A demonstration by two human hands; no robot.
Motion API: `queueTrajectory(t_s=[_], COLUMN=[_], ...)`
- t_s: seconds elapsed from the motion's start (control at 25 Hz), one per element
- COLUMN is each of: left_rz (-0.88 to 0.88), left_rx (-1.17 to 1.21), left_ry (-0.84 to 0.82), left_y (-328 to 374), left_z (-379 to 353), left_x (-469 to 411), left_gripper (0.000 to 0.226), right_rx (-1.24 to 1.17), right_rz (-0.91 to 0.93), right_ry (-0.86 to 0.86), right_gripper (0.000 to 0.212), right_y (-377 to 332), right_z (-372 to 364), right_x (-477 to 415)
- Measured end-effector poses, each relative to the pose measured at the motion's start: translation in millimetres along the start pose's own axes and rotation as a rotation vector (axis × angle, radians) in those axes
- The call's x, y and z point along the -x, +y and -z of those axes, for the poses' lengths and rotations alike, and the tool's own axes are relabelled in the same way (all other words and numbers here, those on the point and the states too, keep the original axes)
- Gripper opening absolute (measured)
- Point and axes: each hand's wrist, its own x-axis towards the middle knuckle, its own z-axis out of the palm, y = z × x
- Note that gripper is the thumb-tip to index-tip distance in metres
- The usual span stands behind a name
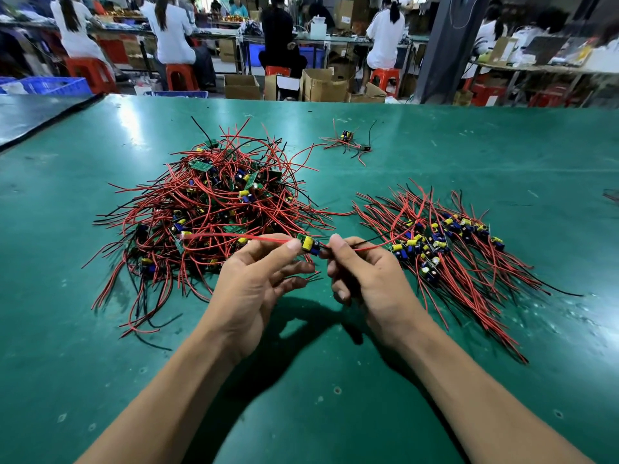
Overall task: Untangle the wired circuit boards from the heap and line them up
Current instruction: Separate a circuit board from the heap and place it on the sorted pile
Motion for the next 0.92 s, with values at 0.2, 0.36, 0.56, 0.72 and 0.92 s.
queueTrajectory(t_s=[0.2,0.36,0.56,0.72,0.92], left_rz=[0.127,0.300,0.312,0.321,0.292], left_rx=[0.052,-0.046,-0.015,-0.044,-0.138], left_ry=[-0.154,-0.164,-0.255,-0.275,-0.257], left_y=[-3.2,-1.0,-7.9,-14.5,-18.1], left_z=[1.6,-2.4,-1.5,-1.4,-2.7], left_x=[1.3,-2.3,5.4,6.0,6.6], left_gripper=[0.017,0.033,0.018,0.008,0.016], right_rx=[-0.187,-0.075,0.025,0.037,0.017], right_rz=[-0.195,-0.265,-0.308,-0.277,-0.281], right_ry=[-0.159,-0.223,-0.168,-0.166,-0.189], right_gripper=[0.021,0.031,0.029,0.020,0.016], right_y=[-12.2,-15.0,-16.1,-13.9,-11.7], right_z=[9.1,11.0,16.6,18.6,21.8], right_x=[1.3,5.0,3.5,2.0,0.9])
